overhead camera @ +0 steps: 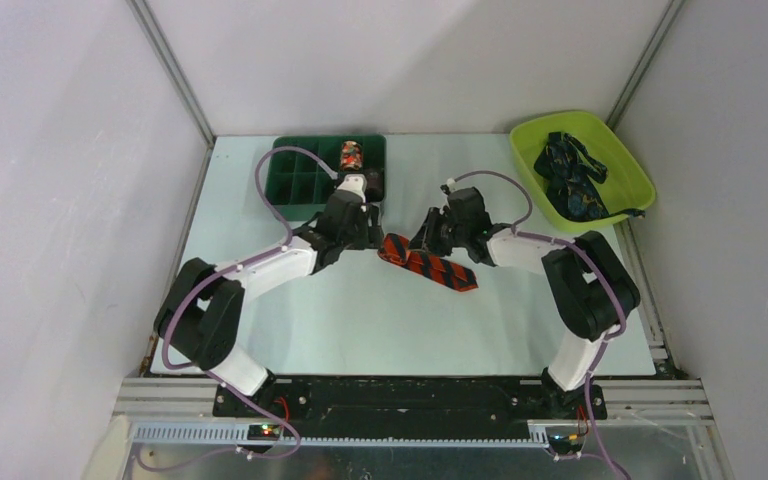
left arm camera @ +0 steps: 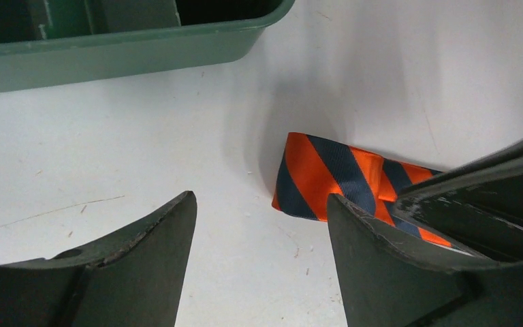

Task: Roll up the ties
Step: Roll the tie at the center of the board.

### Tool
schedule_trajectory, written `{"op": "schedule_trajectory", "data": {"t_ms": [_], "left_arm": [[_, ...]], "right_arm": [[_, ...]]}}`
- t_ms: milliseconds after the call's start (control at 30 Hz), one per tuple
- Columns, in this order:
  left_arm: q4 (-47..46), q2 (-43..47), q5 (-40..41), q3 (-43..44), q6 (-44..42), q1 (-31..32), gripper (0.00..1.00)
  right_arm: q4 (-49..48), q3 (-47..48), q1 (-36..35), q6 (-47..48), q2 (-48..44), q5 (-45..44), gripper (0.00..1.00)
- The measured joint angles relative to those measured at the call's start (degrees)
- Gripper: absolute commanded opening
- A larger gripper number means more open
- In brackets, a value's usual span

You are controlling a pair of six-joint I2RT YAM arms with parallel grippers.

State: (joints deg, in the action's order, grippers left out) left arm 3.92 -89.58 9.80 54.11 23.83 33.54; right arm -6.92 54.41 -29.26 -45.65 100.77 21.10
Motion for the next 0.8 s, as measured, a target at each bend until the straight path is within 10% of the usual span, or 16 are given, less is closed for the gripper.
{"op": "schedule_trajectory", "data": {"t_ms": [800], "left_arm": [[-7.8,-3.8,-6.4,-0.9,2.8,-1.4,0.77]], "right_arm": [[-2.4,2.1,-0.2,-1.5,7.0,2.7,0.20]]}}
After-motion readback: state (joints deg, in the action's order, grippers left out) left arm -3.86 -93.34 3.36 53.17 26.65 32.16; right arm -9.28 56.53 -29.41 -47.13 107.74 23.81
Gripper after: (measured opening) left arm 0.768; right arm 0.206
